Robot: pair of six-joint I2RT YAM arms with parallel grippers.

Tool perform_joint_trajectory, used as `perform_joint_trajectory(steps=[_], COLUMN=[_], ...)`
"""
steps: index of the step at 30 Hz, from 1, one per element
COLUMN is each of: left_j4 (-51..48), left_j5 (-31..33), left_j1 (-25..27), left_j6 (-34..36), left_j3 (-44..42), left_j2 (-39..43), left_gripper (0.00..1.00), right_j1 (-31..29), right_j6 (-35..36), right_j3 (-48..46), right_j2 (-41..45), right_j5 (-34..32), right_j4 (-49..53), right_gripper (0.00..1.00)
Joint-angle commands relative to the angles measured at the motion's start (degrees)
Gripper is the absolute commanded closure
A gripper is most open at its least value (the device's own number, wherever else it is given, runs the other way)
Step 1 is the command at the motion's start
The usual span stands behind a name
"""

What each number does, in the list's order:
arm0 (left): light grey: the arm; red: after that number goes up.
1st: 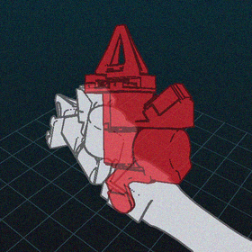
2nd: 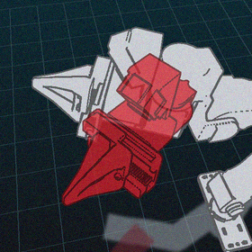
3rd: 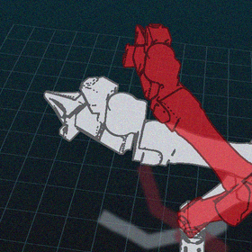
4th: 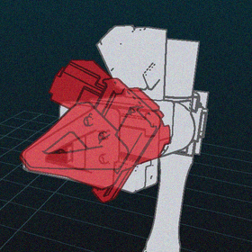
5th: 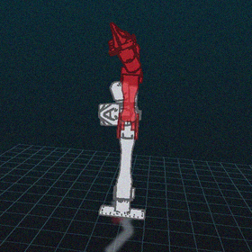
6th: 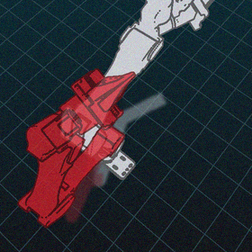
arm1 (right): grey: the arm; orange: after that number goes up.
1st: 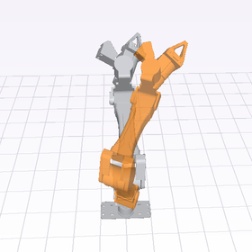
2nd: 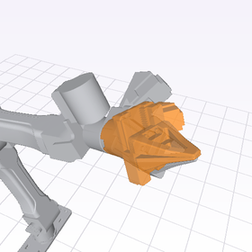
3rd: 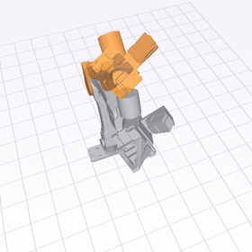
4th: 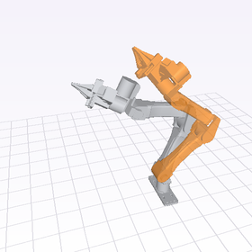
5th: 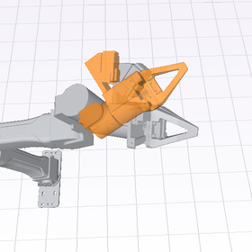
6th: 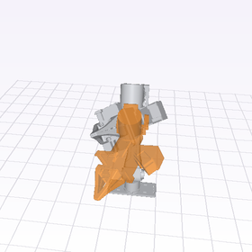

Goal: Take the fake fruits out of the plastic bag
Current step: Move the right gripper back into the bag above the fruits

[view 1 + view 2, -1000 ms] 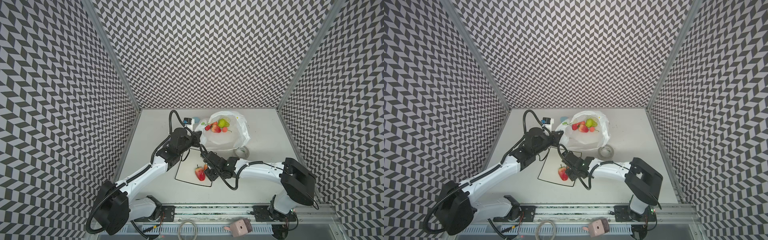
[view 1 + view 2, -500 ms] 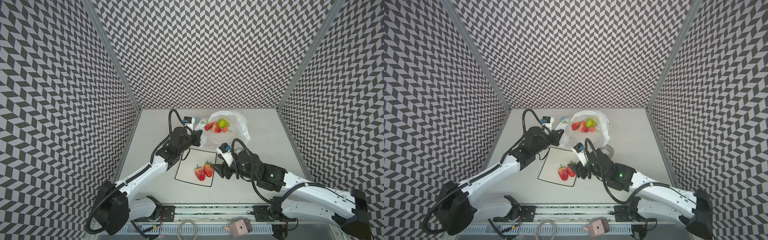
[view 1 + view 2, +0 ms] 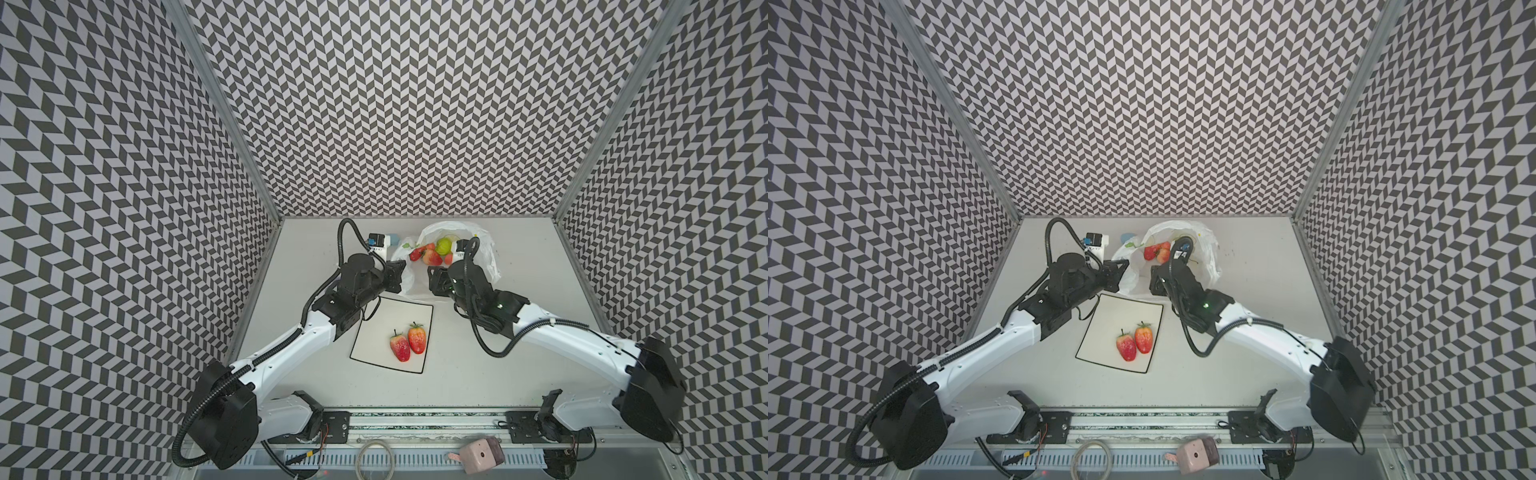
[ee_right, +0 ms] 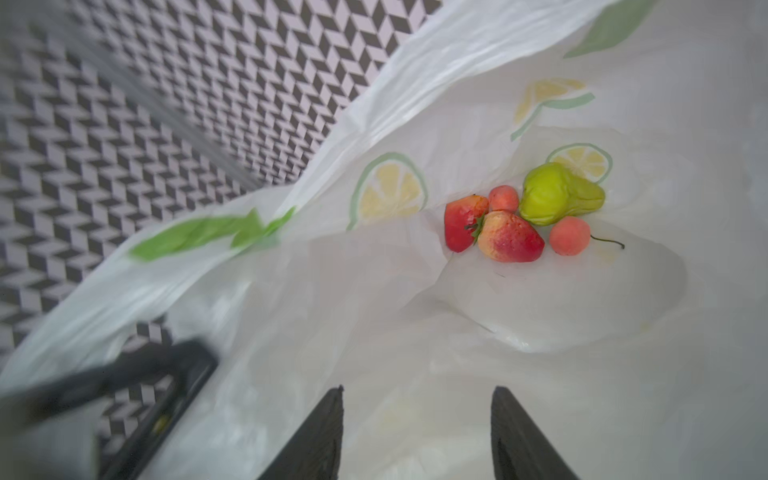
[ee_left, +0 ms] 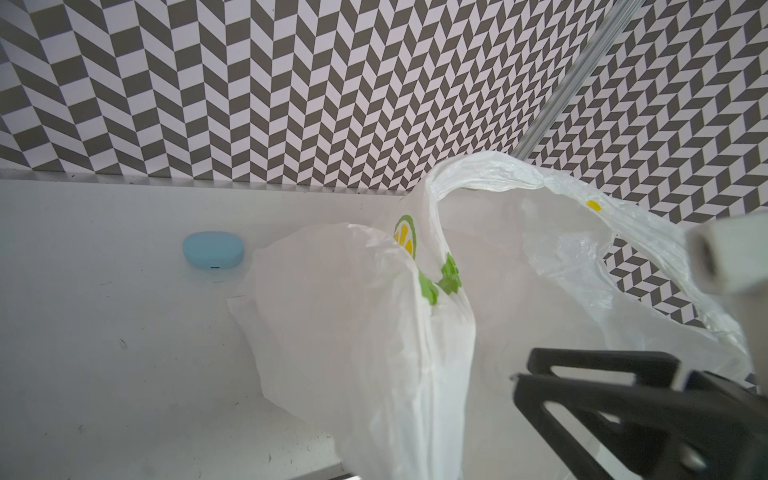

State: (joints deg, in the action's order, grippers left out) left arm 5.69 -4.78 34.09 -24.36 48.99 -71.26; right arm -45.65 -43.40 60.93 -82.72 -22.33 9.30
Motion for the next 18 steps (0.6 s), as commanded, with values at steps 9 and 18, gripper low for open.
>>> perform_joint_trajectory(steps=[9, 18], left_j4=[0.0, 0.4], left_j5=[-0.3, -1.4], left_j1=[-0.1, -0.1], left_j6=[-1.0, -2.0], left_j3=[0.6, 0.5], left_j2=[1.3, 1.6], left_gripper=[1.0, 1.0], right_j1=[6.6, 11.1], right_j6=[-28.4, -43.3], right_j3=[8.9, 16.6], right_j2=[-18.1, -31.3], right_j5=[4.6, 10.6], right_j4=[-0.6, -5.8], right_gripper=[0.34, 0.28])
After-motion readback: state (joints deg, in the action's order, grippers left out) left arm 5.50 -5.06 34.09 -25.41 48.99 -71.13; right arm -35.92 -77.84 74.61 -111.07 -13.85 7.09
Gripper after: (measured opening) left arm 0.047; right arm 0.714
